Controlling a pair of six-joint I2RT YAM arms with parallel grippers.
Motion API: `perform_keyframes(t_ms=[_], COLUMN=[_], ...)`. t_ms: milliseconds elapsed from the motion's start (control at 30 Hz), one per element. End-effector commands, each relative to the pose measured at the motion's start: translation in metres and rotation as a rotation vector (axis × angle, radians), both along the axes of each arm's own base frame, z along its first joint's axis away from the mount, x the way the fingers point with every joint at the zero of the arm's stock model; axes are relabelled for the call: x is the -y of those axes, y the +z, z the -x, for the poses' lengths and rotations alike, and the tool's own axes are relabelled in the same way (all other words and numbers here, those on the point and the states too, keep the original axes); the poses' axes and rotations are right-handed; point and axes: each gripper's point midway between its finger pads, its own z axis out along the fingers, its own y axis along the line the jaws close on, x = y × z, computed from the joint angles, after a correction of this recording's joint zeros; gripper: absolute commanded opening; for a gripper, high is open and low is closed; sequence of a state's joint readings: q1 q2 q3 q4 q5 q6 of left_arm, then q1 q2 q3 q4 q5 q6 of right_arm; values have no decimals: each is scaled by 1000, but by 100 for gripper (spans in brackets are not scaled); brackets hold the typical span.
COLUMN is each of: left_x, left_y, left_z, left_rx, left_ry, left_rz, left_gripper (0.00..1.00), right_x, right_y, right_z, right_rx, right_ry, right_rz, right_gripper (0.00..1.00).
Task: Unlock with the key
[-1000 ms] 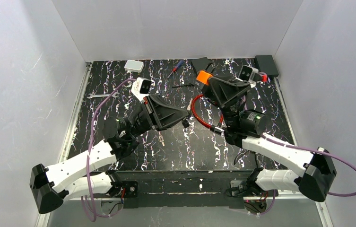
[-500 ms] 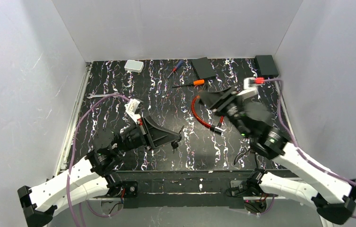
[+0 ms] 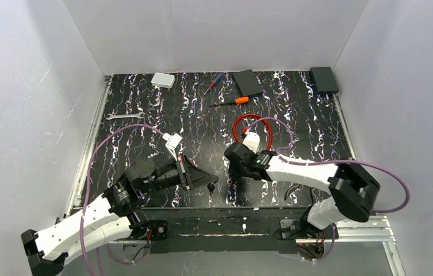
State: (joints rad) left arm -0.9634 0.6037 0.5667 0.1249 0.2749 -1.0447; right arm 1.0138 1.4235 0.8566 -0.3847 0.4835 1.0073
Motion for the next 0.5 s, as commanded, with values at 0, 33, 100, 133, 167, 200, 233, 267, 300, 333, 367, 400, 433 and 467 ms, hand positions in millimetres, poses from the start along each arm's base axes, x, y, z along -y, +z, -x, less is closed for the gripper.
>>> perform_keyframes(t_ms=[0, 33, 100, 133, 167, 200, 233, 267, 300, 333, 367, 400, 433, 467], left_x=[-17, -18, -20, -22, -24, -25, -27, -28, -28, -29, -29, -29, -30, -30], left_y=[-21, -22, -25, -28, -30, -32, -34, -35, -36, -38, -39, -41, -42, -43], left_z=[-7, -6, -6, -6, -7, -7, -8, -8, -8, -8, -8, -8, -9, -8], left_rx=[7, 8, 10, 8, 8, 7, 6, 6, 6, 4, 3, 1, -1, -2], left_ry=[75, 72, 75, 81, 91, 99, 105, 111, 113, 114, 115, 115, 116, 116], left_rz=[-131, -135, -142, -150, -157, -165, -169, -172, -175, -180, -183, -190, -195, -200], left_gripper=[0, 0, 0, 0, 0, 0, 0, 0, 0, 0, 0, 0, 0, 0], right_x=[-17, -18, -21, -23, -25, -28, -29, -29, -29, -29, -29, -30, -30, -32], right_y=[-7, -12, -22, -26, -31, -35, -40, -43, -45, -46, -47, -46, -45, -41], right_z=[-15, -16, -16, -15, -14, -13, -13, -12, -11, -11, -10, -9, -9, -10], right_rx=[52, 48, 37, 31, 22, 15, 9, 4, -2, -5, -8, -9, -7, -4], right_ry=[-43, -44, -35, -22, -5, 12, 20, 23, 28, 31, 33, 37, 40, 44], right_rz=[-35, -32, -22, -17, -12, -12, -8, -6, -1, 2, 2, -1, -6, -14], right_gripper=[1, 1, 1, 1, 3, 6, 10, 16, 25, 32, 38, 45, 53, 62])
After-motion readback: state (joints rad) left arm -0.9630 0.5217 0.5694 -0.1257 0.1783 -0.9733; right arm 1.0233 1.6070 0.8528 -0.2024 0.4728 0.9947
